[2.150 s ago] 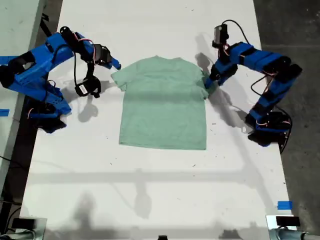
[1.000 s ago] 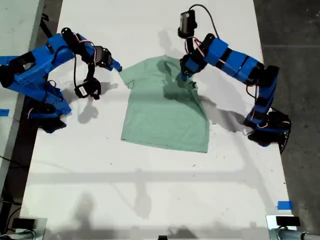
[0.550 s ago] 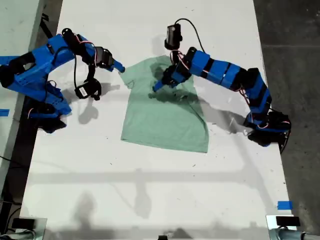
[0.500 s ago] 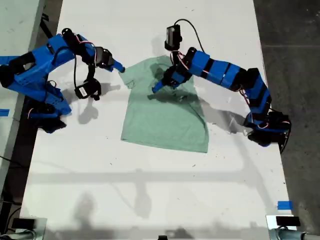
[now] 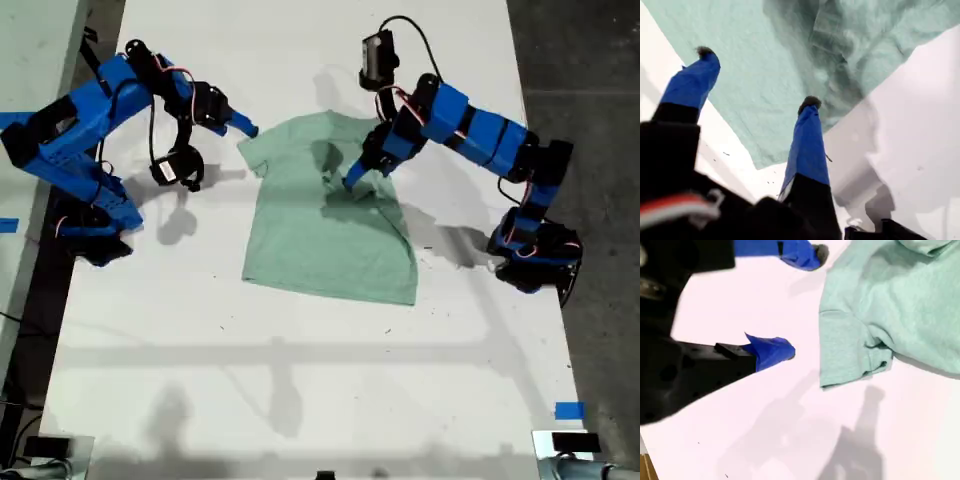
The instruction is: Fold tshirt
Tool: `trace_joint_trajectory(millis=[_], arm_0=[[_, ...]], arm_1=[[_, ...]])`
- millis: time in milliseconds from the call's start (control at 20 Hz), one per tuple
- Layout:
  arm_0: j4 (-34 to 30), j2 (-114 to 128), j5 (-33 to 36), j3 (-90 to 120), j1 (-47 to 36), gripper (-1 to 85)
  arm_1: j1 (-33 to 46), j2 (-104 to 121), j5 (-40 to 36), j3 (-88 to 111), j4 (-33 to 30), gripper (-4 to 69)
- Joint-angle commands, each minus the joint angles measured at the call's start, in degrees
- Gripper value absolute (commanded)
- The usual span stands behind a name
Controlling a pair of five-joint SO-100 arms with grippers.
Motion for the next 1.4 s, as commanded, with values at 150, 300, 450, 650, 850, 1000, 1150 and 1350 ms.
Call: trace_joint_trajectory(millis=[150, 300, 450, 650, 850, 1000, 1150, 1350], arm_0=[[-7.56, -13.62, 4.39, -3.96, -6.33, 28.8], [-9.84, -22.85, 6.33, -7.21, -9.05, 28.5], [-8.96, -31.82, 6.77, -14.33, -9.93, 28.4], [-3.16, -44.82, 7.38, -28.74, -9.67, 27.5], [1.85, -53.00, 9.32, -36.56, -9.67, 6.4], [2.46, -52.47, 9.84, -36.30, -9.84, 0.1], [2.72, -45.35, 9.84, -34.19, -10.11, 0.1], [3.96, -29.27, 9.14, -26.37, -11.43, 0.1]], arm_1=[[-2.90, 16.35, 2.64, 12.13, -3.34, 33.2], [-3.34, 23.12, 3.25, 17.84, -5.19, 32.2], [-3.34, 27.77, 3.52, 22.32, -6.15, 31.6], [-3.52, 32.34, 4.22, 27.25, -7.38, 31.3], [-3.08, 37.62, 4.22, 31.82, -8.53, 30.9], [-2.29, 41.04, 3.87, 35.68, -10.28, 30.2], [-1.76, 43.59, 4.13, 38.85, -10.63, 29.9], [-1.14, 48.16, 4.57, 42.63, -10.99, 28.9]])
